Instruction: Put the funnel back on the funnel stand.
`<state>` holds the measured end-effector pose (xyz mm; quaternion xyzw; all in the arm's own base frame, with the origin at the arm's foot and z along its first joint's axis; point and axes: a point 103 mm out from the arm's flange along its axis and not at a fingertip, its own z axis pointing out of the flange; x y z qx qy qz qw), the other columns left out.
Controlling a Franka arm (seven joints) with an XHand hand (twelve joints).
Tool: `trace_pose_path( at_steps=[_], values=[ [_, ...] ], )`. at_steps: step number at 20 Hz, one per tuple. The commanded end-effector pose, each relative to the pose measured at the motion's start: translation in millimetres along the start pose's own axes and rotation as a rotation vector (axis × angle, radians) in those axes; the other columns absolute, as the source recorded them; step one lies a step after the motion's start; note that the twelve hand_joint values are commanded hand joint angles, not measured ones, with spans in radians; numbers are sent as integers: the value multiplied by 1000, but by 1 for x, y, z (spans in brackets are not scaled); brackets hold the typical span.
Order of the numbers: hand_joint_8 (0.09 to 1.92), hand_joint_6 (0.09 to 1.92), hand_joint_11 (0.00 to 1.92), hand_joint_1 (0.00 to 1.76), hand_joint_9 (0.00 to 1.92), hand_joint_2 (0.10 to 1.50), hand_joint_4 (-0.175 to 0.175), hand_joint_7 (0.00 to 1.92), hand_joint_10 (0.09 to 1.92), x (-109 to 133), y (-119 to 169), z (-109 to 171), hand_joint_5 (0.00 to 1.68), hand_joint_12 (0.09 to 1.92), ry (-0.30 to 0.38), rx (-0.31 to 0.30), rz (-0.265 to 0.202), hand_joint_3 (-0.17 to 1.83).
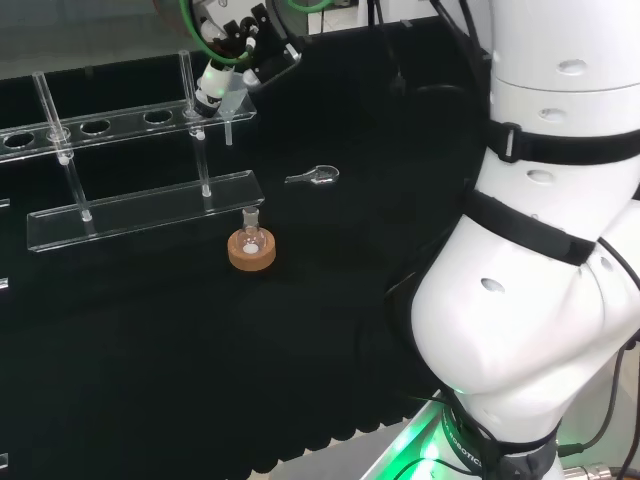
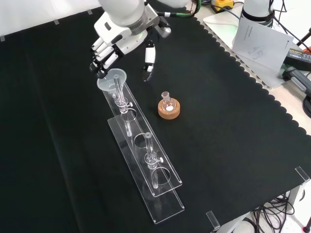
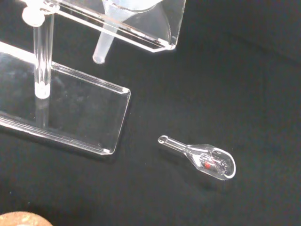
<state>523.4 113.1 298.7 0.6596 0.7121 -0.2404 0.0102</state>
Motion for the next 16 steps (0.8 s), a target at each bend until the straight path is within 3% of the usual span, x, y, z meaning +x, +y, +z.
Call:
trace_pose_path(
  at_steps=[1, 16],
  values=[
    [539, 87, 167, 499, 183, 688, -32, 0, 747, -6, -42, -4, 261, 1480, 20, -53, 40, 235],
    [654, 87, 193, 539, 281, 742, -41, 53, 735, -41, -142, 12, 318, 1467, 113, -128, 178, 209]
  ],
)
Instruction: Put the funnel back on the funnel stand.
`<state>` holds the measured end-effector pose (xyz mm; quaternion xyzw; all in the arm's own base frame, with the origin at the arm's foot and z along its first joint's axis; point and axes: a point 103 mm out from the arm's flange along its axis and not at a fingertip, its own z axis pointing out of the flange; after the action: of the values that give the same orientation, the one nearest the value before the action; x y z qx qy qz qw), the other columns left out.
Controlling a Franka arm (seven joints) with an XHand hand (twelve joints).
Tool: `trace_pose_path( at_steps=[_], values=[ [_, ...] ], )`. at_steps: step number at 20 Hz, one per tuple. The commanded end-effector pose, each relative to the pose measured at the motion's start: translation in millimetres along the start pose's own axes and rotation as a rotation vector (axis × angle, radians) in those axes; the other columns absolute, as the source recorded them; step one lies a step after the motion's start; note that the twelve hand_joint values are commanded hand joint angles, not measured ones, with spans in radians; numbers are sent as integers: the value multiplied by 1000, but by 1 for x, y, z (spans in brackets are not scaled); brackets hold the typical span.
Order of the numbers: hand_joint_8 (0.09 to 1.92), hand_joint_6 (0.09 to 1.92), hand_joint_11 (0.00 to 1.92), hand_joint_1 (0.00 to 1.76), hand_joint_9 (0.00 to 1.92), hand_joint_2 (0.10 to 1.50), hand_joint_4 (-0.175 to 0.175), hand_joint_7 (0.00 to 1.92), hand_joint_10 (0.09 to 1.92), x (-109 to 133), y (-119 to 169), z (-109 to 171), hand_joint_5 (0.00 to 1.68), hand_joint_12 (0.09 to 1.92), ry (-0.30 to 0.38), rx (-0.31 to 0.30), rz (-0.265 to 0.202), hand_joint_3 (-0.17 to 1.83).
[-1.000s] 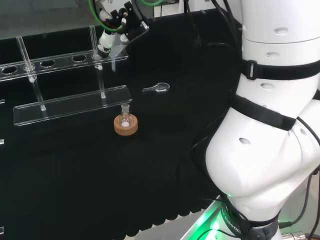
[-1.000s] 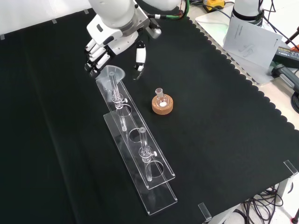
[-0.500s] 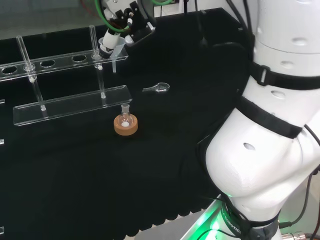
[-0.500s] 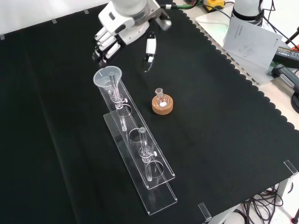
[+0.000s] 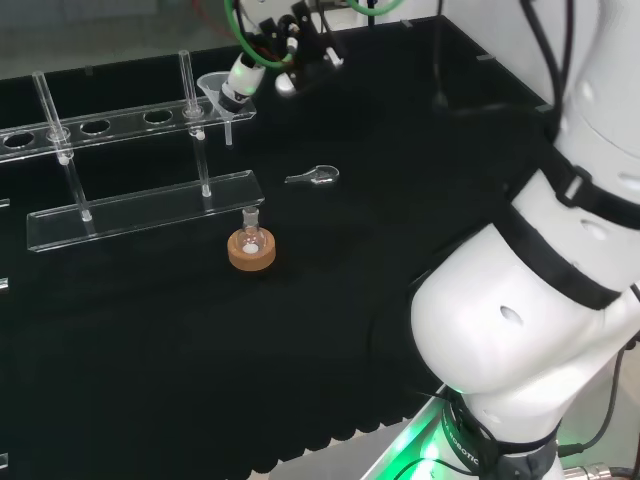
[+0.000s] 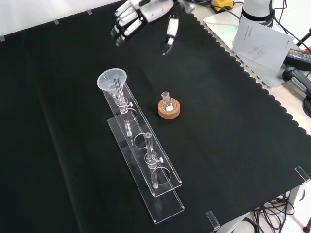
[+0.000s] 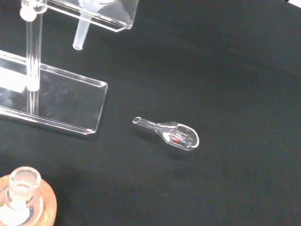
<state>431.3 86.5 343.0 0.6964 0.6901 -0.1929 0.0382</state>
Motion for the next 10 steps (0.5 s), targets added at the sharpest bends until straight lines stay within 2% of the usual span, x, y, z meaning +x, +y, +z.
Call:
trace_pose_path(
  at_steps=[1, 10],
  values=[
    [657, 87, 194, 539, 289, 747, -42, 58, 735, -20, -43, 11, 323, 1467, 73, -32, 93, 211],
    [673, 87, 206, 543, 324, 776, -45, 86, 728, -42, -69, 21, 348, 1461, 107, -20, 156, 222]
  ],
)
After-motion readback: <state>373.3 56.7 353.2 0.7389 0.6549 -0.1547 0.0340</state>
